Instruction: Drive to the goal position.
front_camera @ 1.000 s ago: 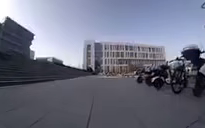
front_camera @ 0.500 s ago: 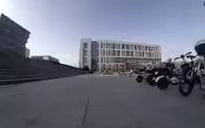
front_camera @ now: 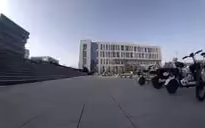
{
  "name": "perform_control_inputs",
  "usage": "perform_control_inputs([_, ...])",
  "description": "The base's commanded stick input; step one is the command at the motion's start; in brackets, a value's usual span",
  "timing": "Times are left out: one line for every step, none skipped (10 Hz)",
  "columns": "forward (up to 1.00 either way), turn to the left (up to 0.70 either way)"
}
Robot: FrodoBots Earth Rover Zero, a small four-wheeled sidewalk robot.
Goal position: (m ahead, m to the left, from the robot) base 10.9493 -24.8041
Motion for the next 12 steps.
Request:
perform_control_inputs([1.0,0.01])
perform_control_inputs([1.0,0.01])
perform_control_inputs([1.0,0.01])
perform_control_inputs([1.0,0.01])
perform_control_inputs([1.0,0.2])
perform_control_inputs([1.0,0.41])
perform_control_inputs([1.0,0.32])
perform_control_inputs([1.0,0.01])
perform_control_inputs([1.0,0.01])
perform_control_inputs([1.0,0.01])
perform_control_inputs([1.0,0.01])
perform_control_inputs([1.0,0.01])
